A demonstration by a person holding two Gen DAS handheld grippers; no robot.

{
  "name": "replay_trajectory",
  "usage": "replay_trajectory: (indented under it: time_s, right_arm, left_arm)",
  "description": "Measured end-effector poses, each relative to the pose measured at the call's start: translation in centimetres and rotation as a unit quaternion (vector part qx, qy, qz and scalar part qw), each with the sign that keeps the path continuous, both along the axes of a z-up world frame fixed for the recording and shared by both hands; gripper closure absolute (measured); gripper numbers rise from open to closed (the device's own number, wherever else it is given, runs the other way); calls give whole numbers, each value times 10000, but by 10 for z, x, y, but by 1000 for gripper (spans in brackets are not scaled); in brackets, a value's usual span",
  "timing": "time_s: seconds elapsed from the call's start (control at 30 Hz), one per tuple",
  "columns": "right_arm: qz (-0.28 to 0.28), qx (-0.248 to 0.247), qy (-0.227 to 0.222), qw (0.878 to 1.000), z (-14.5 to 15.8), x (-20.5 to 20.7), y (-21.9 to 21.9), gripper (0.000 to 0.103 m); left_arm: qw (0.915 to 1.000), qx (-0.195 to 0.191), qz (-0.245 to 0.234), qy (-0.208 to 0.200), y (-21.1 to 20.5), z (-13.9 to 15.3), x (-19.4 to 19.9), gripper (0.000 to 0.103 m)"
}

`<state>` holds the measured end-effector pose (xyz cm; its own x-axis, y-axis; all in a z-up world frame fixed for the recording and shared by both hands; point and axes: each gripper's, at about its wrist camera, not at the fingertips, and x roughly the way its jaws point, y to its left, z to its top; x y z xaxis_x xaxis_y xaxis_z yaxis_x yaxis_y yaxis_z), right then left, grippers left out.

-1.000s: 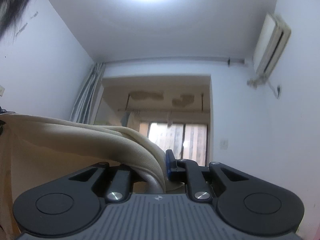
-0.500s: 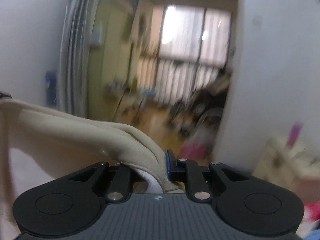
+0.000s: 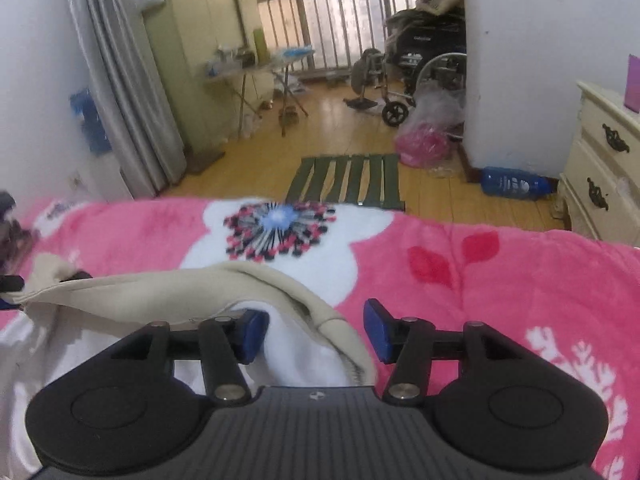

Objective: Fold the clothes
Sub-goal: 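Lower the jacket onto the bed with both grippers and release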

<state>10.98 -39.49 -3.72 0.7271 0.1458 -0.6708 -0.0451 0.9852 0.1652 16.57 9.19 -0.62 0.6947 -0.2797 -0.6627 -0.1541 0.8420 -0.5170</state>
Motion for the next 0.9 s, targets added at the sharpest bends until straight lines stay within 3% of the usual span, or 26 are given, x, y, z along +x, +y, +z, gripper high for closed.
replay_trajectory:
  time_s: [0.1,0.2,0.27,0.37,0.43,0.47,0.53,0.63,0.7,0.77,0.8,0.87,0.9]
  right_arm:
    - [-148,105,-10,9998,27,26,-5,48]
    - [-391,363,-558,9970,47,17,-10,48]
    - [-411,407,-1035,9929,61,8,-13,45]
    - [-286,314,-1087,9932,69,5,-18,41]
    - [-98,374,-941,9948,64,0,-23,39]
    - [17,375,-829,9958,58,-4,-27,37]
    - [273,370,-548,9974,44,-11,-34,30]
    - [399,146,-49,9991,17,-10,-40,28]
    - [366,-15,192,9991,1,-7,-42,27]
    - [317,79,355,9988,-12,4,-40,27]
    - [316,178,443,9984,-17,9,-39,27]
    - [361,359,568,9971,-24,21,-34,27]
    - [330,568,608,9960,-26,25,-33,28]
  left_arm:
    - [9989,-11,106,-463,9,26,-7,58]
    - [9925,458,225,-1107,17,54,-19,44]
    - [9870,887,224,-1321,23,66,-22,41]
    - [9773,1649,-290,-1297,21,62,-18,41]
    - [9627,2222,-1012,-1167,18,52,-27,41]
    - [9495,2566,-1402,-1136,13,45,-32,41]
    - [9152,3286,-2056,-1101,2,24,-38,39]
    - [8489,4375,-2762,-1075,-15,-17,-43,35]
    - [8190,4920,-2775,-1013,-20,-44,-34,35]
    - [8118,5080,-2769,-785,-21,-66,-15,36]
    - [8141,5015,-2836,-729,-20,-73,-8,36]
    - [8238,4848,-2856,-696,-19,-81,1,36]
    - [8364,4671,-2786,-678,-16,-80,5,36]
